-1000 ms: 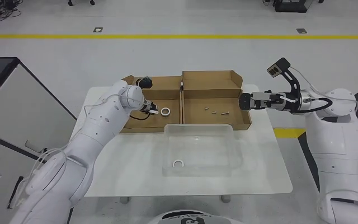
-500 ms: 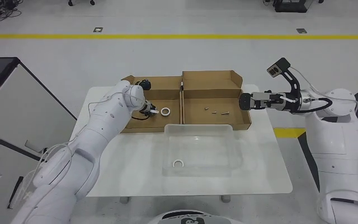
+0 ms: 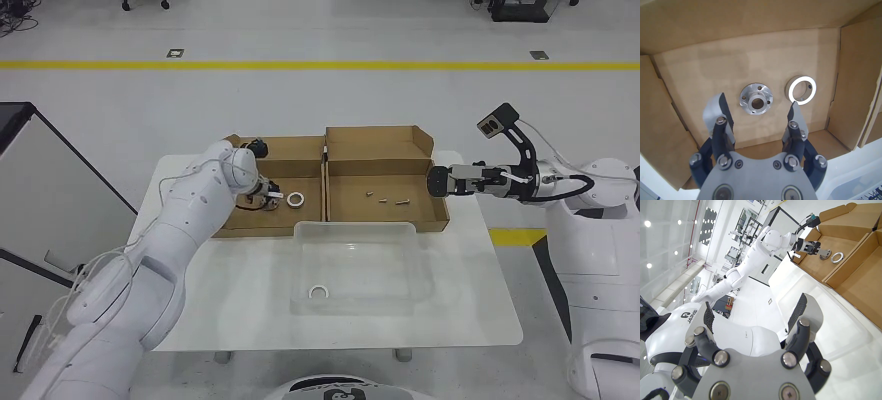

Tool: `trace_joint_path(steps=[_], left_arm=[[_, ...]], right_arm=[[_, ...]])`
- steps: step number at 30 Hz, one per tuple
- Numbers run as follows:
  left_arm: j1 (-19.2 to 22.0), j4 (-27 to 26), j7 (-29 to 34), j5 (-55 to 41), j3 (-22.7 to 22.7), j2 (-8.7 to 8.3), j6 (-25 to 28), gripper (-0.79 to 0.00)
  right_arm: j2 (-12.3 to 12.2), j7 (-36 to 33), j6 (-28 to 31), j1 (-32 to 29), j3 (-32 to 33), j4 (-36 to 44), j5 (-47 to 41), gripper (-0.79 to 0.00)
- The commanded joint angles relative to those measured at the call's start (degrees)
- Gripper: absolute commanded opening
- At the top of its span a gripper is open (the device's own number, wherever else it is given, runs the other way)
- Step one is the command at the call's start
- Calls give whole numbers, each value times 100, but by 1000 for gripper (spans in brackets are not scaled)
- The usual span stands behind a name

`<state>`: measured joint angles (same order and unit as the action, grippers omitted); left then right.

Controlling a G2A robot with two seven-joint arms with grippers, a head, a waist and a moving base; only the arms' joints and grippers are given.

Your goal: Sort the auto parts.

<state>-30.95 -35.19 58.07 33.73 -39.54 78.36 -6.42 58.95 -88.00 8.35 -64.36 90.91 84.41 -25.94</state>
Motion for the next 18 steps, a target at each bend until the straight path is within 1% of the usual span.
trace_joint_path(steps=[1,4,7,11,15,16,18], left_arm=[[12,-2,-16,7,-26,-2,9,0],[40,-100,-73,56,-91,-26,18,0],[62,-331,-82,125,-198,-86,52,0],[3,-857,-7,274,-397,-221,71,0],[-263,-1902,293,447,-704,-433,188,0],[-333,-2077,367,482,-764,-474,209,0],[-575,-2716,587,556,-965,-598,295,0]], right_arm=[[0,0,0,0,0,0,0,0],[0,0,0,0,0,0,0,0],[0,0,0,0,0,0,0,0],[0,0,0,0,0,0,0,0],[0,0,0,0,0,0,0,0],[0,0,0,0,0,0,0,0],[0,0,0,0,0,0,0,0]])
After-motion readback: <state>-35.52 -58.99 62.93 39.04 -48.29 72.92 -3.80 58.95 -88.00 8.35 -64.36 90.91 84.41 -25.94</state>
